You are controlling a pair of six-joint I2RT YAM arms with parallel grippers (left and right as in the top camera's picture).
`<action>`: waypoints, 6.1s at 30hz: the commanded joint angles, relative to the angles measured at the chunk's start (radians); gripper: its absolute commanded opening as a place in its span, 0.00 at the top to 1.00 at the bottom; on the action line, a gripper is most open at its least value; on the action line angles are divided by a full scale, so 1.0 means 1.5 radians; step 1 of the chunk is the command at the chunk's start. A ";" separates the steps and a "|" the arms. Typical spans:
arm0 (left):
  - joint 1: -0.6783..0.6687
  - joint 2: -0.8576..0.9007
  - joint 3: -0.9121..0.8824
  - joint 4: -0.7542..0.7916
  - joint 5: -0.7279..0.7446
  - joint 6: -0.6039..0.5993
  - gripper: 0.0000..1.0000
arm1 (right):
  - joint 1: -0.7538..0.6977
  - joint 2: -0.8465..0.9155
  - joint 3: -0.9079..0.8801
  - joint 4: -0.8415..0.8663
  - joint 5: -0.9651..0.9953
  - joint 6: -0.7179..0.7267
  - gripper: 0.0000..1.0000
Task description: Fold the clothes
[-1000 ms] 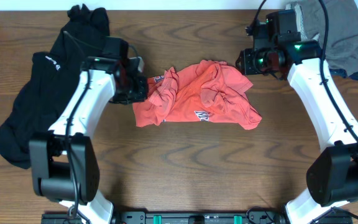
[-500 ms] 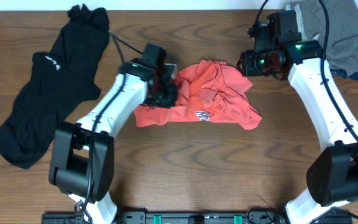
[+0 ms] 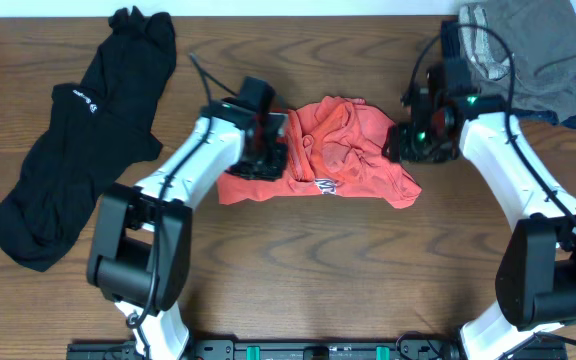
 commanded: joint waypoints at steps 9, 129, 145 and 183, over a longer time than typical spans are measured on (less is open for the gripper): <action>0.103 -0.107 0.036 -0.039 -0.009 0.002 0.85 | -0.008 0.001 -0.085 -0.022 -0.010 0.016 0.28; 0.253 -0.107 0.035 -0.077 -0.138 0.014 0.85 | 0.246 0.066 0.213 -0.050 0.026 -0.065 0.21; 0.253 -0.107 0.035 -0.047 -0.138 0.014 0.84 | 0.214 0.025 0.105 -0.140 0.013 -0.021 0.49; 0.353 -0.107 0.035 -0.009 -0.143 0.014 0.84 | 0.208 0.046 0.169 -0.012 0.036 -0.037 0.44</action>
